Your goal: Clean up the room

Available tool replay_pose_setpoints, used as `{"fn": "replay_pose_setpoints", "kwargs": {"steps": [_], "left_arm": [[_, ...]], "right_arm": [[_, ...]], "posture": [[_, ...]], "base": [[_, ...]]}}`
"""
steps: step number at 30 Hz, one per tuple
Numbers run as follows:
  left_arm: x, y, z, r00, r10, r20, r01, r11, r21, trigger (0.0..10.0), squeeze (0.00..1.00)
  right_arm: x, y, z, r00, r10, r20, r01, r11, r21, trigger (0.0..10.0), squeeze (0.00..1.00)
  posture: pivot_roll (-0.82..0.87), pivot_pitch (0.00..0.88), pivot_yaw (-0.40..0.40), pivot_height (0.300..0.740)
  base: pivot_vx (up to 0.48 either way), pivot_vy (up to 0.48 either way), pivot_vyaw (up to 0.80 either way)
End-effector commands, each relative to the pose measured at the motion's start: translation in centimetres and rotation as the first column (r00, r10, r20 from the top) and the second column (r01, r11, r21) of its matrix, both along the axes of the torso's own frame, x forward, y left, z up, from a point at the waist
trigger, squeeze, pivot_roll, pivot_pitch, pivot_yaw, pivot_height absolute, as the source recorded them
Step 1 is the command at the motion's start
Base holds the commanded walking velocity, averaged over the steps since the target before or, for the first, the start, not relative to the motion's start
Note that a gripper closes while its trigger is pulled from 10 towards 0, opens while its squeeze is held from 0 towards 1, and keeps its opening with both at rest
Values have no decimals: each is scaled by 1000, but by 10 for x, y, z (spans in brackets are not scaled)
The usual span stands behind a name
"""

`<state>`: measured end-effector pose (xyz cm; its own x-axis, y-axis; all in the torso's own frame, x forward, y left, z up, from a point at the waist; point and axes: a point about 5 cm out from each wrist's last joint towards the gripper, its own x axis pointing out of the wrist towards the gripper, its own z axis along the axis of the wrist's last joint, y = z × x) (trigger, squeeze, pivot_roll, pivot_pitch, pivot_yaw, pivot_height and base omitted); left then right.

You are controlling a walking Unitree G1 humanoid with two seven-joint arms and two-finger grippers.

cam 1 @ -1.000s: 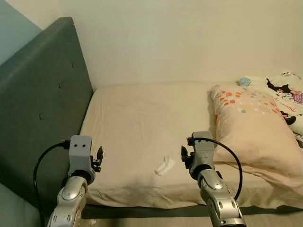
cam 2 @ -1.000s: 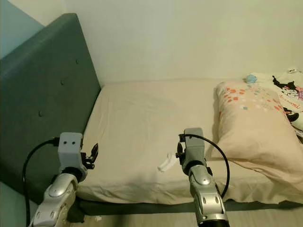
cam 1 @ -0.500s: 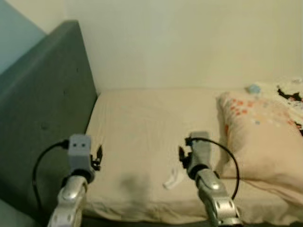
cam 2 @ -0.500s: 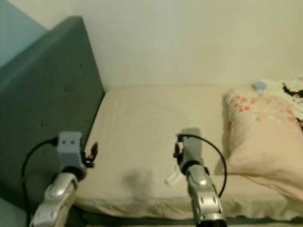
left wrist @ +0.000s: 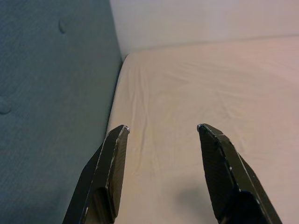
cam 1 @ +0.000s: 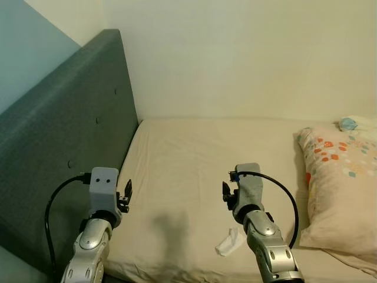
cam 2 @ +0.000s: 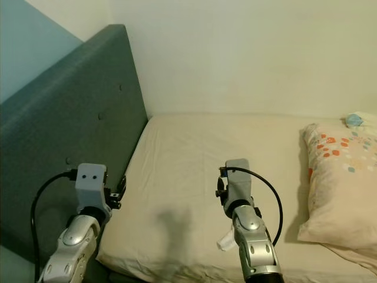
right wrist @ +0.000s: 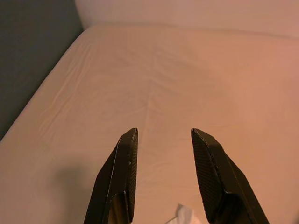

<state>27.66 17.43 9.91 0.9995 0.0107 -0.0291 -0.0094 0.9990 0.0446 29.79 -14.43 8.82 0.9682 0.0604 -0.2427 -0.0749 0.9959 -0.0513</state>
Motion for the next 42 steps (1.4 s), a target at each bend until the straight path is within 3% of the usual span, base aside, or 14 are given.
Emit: {"fn": "replay_pose_setpoints", "kwargs": {"steps": [1,22,42], "left_arm": [[-1,1,-5,1000,-8,-19,9,1000,19,10000,0],[4,-7,-10,996,-71,-50,73,997,31,10000,0],[4,-7,-12,996,-69,-57,71,997,29,10000,0]], "right_arm": [[-2,-1,-5,1000,-12,-22,12,1000,16,10000,0],[-4,0,-6,999,-29,-26,30,999,35,10000,0],[-6,-6,-8,997,-57,-43,59,998,30,10000,0]], "posture": [[-73,61,19,731],[-101,60,37,731],[-106,71,30,731]], "base": [[0,0,0],[0,0,0],[0,0,0]]}}
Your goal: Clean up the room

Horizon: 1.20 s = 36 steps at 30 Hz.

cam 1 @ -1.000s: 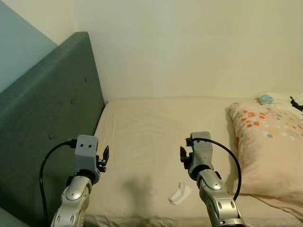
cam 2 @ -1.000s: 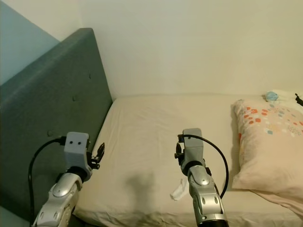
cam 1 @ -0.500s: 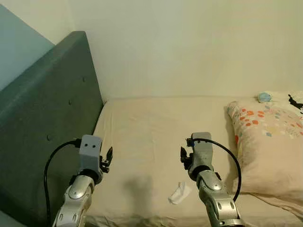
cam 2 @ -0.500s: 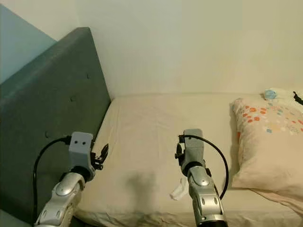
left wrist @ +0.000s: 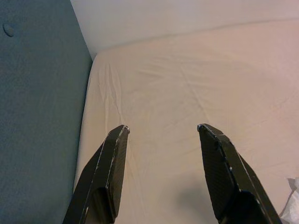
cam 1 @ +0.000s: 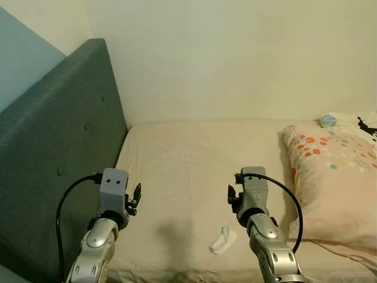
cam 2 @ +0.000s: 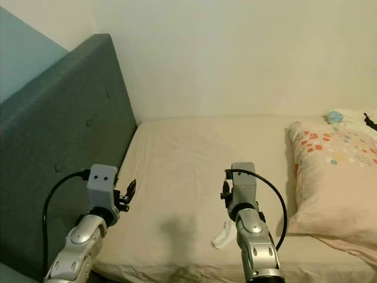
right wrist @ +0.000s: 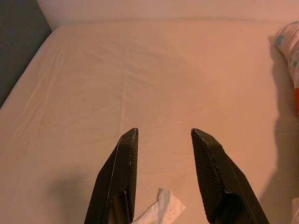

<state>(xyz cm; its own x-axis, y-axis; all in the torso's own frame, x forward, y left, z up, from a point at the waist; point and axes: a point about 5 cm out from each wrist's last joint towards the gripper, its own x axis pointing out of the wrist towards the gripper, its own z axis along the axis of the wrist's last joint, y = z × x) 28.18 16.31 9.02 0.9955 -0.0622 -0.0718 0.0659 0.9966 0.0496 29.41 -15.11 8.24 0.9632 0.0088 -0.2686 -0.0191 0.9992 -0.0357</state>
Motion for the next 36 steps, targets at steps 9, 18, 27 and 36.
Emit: {"fn": "replay_pose_setpoints", "kwargs": {"steps": [9,18,27,36], "left_arm": [[-1,5,-3,1000,2,-10,-2,1000,27,10000,0],[-1,6,-3,1000,6,-12,-6,1000,26,10000,0],[-1,5,-4,1000,5,-16,-5,1000,26,10000,0],[-1,6,-3,1000,6,-17,-5,1000,28,10000,0]], "right_arm": [[-2,3,-3,1000,-3,-17,3,1000,20,10000,0],[-2,3,-3,1000,4,-16,-4,1000,15,10000,0],[0,4,-2,1000,17,-15,-17,1000,8,10000,0],[-1,8,-3,999,34,-23,-34,999,25,10000,0]], "posture": [[-105,75,36,731],[-105,75,36,731],[-104,80,39,731],[-100,79,39,717]], "base": [[0,0,0],[0,0,0],[0,0,0],[0,0,0]]}}
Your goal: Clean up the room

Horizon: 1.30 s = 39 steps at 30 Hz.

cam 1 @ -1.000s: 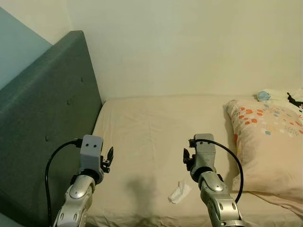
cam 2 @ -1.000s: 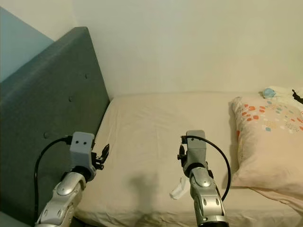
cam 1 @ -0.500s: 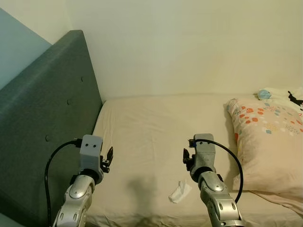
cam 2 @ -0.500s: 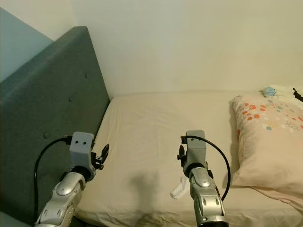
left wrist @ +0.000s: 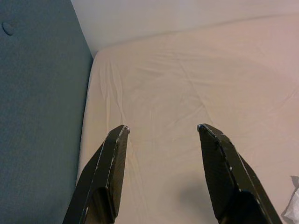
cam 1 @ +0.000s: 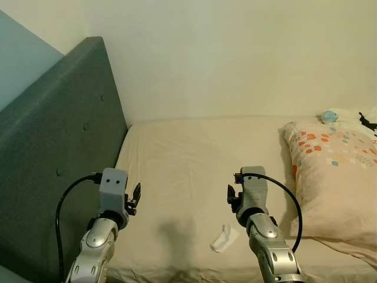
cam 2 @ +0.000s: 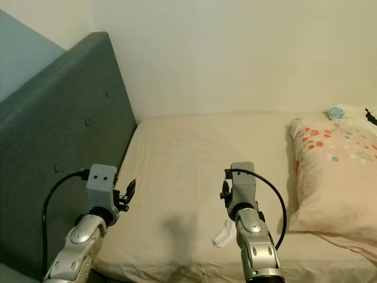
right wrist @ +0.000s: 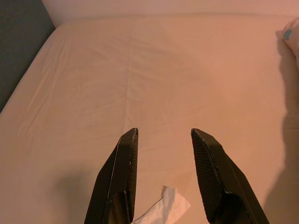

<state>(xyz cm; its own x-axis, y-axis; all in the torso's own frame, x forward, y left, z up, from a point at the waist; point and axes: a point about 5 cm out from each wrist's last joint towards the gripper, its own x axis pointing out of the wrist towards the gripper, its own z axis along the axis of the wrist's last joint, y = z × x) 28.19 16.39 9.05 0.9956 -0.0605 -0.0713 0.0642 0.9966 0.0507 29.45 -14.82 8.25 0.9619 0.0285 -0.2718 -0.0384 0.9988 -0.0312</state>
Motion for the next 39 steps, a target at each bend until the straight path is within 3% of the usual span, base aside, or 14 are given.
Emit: {"fn": "replay_pose_setpoints", "kwargs": {"steps": [1,13,24,31,39], "left_arm": [[-1,5,-3,1000,5,-17,-4,1000,27,10000,0],[0,5,-4,1000,-1,-21,1,1000,31,10000,0],[0,3,-8,999,10,-37,-9,1000,30,10000,0],[-2,6,-10,999,31,-42,-30,999,27,10000,0],[-3,6,-11,998,41,-44,-40,999,23,10000,0]], "right_arm": [[-1,5,-3,1000,15,-19,-15,1000,21,10000,0],[-1,3,-3,1000,9,-23,-8,1000,13,10000,0],[0,3,-2,1000,5,-21,-5,1000,19,10000,0],[1,3,-3,999,27,-33,-26,1000,13,10000,0],[2,4,-2,999,31,-30,-31,999,11,10000,0]], "posture": [[-100,79,39,712],[-101,77,36,662],[-107,75,27,662],[-107,78,10,629],[-106,76,1,629]], "base": [[0,0,0],[0,0,0],[0,0,0],[0,0,0],[0,0,0]]}}
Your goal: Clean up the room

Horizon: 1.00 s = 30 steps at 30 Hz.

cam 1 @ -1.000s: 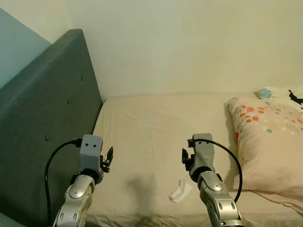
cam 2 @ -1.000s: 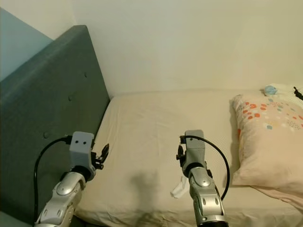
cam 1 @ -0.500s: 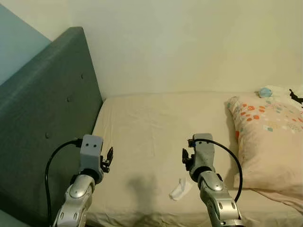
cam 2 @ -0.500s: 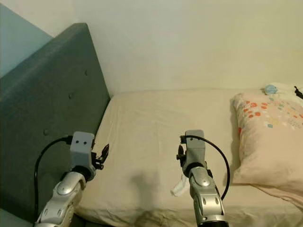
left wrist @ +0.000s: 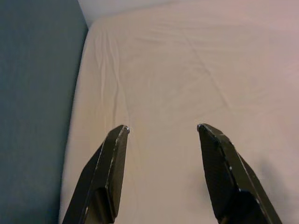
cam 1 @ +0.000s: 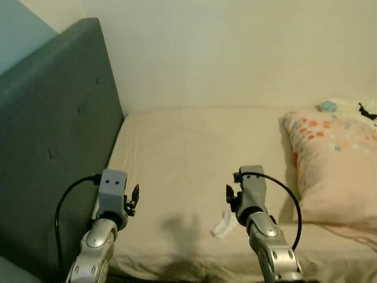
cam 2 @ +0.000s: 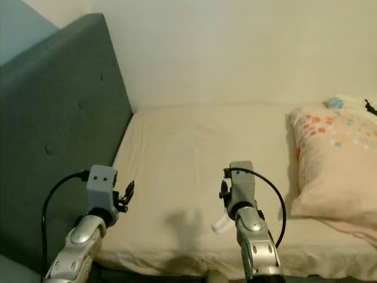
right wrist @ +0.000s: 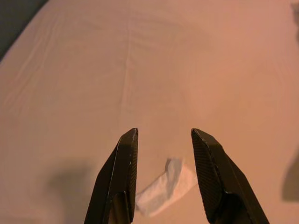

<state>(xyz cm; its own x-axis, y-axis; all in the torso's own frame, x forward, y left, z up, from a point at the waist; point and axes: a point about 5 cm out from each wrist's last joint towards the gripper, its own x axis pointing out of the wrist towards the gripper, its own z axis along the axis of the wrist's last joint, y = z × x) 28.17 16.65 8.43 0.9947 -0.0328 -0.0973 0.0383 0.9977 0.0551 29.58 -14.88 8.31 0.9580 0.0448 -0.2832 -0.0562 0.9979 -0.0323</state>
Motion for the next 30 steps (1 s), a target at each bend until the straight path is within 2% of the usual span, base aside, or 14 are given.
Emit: {"fn": "replay_pose_setpoints", "kwargs": {"steps": [1,9,17,27,29,30], "left_arm": [[-3,3,-5,1000,13,-18,-13,1000,17,10000,0],[-4,9,-5,1000,13,-27,-12,999,35,10000,0],[-10,11,-5,999,23,-26,-22,999,40,10000,0],[-14,13,-5,999,6,-33,-4,999,52,10000,0],[-15,14,-5,999,3,-34,-2,999,54,10000,0],[-17,14,-4,999,-4,-33,6,999,53,10000,0]], "right_arm": [[0,4,-2,1000,14,-19,-14,1000,13,10000,0],[1,7,0,1000,14,-13,-14,1000,18,10000,0],[1,4,-2,999,26,-30,-26,1000,5,10000,0],[11,10,5,997,74,-26,-74,997,-4,10000,0],[13,11,4,995,89,-44,-91,996,-25,10000,0],[20,11,2,985,134,-104,-145,984,-101,10000,0]], "posture": [[-106,76,1,629],[-89,82,13,629],[-73,100,-15,629],[-67,125,-13,624],[-69,133,-14,620],[-70,139,-16,620]], "base": [[0,0,0],[0,0,0],[0,0,0],[0,0,0],[0,0,0],[0,0,0]]}}
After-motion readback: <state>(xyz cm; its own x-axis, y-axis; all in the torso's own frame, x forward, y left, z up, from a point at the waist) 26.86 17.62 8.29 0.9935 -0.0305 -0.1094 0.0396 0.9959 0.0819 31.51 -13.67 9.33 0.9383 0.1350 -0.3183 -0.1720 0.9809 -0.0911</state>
